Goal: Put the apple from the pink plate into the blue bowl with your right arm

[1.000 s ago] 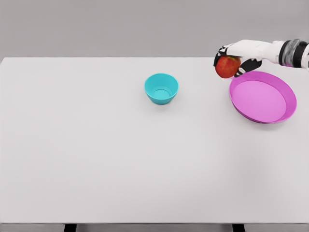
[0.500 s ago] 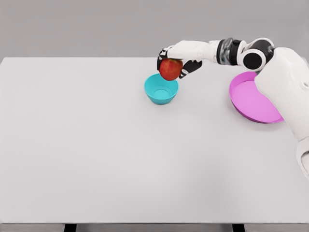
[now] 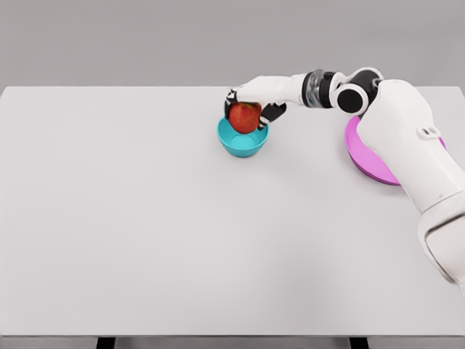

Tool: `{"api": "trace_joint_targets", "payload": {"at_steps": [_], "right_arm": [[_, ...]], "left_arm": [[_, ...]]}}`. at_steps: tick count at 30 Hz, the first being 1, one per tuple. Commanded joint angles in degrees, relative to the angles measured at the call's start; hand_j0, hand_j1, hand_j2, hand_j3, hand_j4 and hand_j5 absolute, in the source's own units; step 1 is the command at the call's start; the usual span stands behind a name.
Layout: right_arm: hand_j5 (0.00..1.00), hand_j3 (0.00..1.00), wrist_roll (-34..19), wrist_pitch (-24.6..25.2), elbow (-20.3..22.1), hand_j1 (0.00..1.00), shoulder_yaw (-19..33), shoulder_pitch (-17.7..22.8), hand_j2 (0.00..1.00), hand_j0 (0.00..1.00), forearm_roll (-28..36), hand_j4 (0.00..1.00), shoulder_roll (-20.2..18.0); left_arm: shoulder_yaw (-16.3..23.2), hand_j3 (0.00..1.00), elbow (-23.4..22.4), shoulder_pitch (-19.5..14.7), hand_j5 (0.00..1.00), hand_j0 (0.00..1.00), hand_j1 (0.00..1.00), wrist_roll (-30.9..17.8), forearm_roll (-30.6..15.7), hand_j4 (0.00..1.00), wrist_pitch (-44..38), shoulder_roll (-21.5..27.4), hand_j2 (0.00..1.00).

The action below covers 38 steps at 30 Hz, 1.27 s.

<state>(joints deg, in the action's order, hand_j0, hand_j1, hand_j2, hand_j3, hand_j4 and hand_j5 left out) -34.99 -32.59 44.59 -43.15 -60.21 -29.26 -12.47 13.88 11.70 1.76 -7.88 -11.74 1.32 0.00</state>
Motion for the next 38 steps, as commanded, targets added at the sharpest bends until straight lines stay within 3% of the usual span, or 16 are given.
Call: {"api": "trace_joint_targets", "payload": {"at_steps": [1,3,5,16,18,21,24,25,28,29,32,38], "right_arm": [[0.51,0.51,0.0,0.2,-1.1,0.51,0.2,0.0,0.51,0.51,-0.1,0.51,0.3],[0.52,0.52,0.0,0.2,-1.0,0.52,0.1,0.0,0.52,0.52,-0.1,0.52,0.3],[1.00,1.00,0.0,0.2,-1.2,1.00,0.2,0.0,1.00,1.00,-0.1,1.00,0.2],[1.00,1.00,0.0,0.1,-0.3,1.00,0.3,-0.3,1.00,1.00,0.1,1.00,0.0],[1.00,1.00,0.0,-1.0,0.2,1.00,1.0,-1.6,1.00,1.00,0.9,1.00,-2.3],[1.00,1.00,0.0,-2.4,3.5,1.00,11.3,-0.4,1.00,1.00,1.7,1.00,-10.5],[1.00,1.00,0.0,-2.4,3.5,1.00,13.3,3.2,1.00,1.00,9.6,1.00,-17.1],[1.00,1.00,0.0,-2.4,4.4,1.00,16.1,5.9,1.00,1.00,11.3,1.00,-18.8],[1.00,1.00,0.0,-2.4,16.3,1.00,33.1,18.2,1.00,1.00,11.5,1.00,-20.7],[1.00,1.00,0.0,-2.4,18.9,1.00,35.3,21.2,1.00,1.00,11.5,1.00,-22.8],[1.00,1.00,0.0,-2.4,22.0,1.00,38.8,26.3,1.00,1.00,11.5,1.00,-25.0],[1.00,1.00,0.0,-2.4,22.4,1.00,38.9,29.0,1.00,1.00,11.5,1.00,-25.1]], "left_arm": [[0.0,1.00,0.0,0.0,1.00,1.00,1.00,0.0,0.0,1.00,0.0,0.0,1.00],[0.0,1.00,0.0,0.0,1.00,1.00,1.00,0.0,0.0,1.00,0.0,0.0,1.00],[0.0,1.00,0.1,0.0,1.00,1.00,1.00,0.0,0.0,1.00,0.0,0.0,1.00],[0.0,1.00,0.0,0.0,1.00,1.00,1.00,0.0,0.0,1.00,0.0,0.0,1.00],[0.0,1.00,0.0,0.0,1.00,1.00,1.00,0.0,0.0,1.00,0.0,0.0,1.00],[0.0,1.00,0.0,0.0,1.00,1.00,1.00,0.0,0.0,1.00,0.0,0.0,1.00],[0.0,1.00,0.0,0.0,1.00,1.00,1.00,0.1,0.0,1.00,0.0,0.0,1.00],[0.0,1.00,0.0,0.0,1.00,1.00,1.00,0.0,0.0,1.00,0.0,0.0,1.00],[0.0,1.00,0.0,0.0,1.00,1.00,1.00,0.0,0.0,1.00,0.0,0.0,1.00],[0.0,1.00,0.0,0.0,1.00,1.00,1.00,0.0,0.0,1.00,0.0,0.0,1.00],[0.0,1.00,0.0,0.0,1.00,1.00,1.00,0.0,0.0,1.00,0.0,0.0,1.00],[0.0,1.00,0.1,0.0,1.00,1.00,1.00,0.0,0.0,1.00,0.0,0.0,1.00]]}}
